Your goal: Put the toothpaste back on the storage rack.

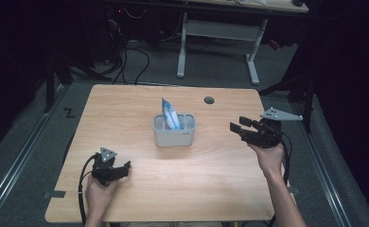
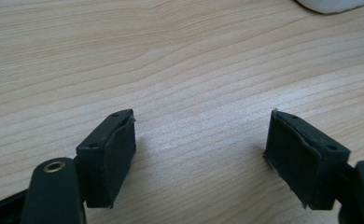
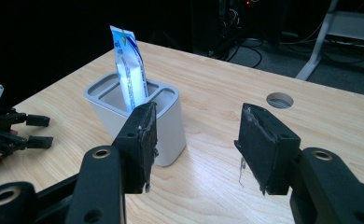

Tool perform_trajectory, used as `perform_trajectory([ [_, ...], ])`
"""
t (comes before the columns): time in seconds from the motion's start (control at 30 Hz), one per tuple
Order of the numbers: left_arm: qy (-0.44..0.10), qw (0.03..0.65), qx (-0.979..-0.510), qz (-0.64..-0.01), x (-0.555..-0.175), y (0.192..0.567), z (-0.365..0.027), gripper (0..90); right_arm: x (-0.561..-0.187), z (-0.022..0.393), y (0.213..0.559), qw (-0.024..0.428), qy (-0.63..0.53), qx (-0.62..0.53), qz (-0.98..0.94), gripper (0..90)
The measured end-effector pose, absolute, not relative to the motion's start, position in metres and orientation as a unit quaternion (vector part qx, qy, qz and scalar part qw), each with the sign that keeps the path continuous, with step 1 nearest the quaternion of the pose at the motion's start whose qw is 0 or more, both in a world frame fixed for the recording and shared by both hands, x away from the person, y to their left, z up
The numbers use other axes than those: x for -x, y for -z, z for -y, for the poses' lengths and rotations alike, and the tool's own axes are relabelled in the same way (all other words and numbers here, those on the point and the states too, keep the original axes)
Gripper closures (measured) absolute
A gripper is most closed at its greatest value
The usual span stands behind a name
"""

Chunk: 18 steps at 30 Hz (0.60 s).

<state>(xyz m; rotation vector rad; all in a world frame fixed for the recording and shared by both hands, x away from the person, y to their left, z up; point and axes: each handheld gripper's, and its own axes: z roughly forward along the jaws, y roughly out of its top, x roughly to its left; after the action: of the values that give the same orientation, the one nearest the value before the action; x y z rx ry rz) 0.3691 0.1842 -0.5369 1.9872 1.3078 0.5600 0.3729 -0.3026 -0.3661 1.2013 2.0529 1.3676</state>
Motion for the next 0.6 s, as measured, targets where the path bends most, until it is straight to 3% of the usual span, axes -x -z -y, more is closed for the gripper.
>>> perform_trajectory([
  [0.6,-0.215,0.342,-0.764,-0.503,-0.369,0.537,-0.184,24.5,-0.354,0.324,0.379,0.204,-0.489,-0.447,-0.721,46.9],
])
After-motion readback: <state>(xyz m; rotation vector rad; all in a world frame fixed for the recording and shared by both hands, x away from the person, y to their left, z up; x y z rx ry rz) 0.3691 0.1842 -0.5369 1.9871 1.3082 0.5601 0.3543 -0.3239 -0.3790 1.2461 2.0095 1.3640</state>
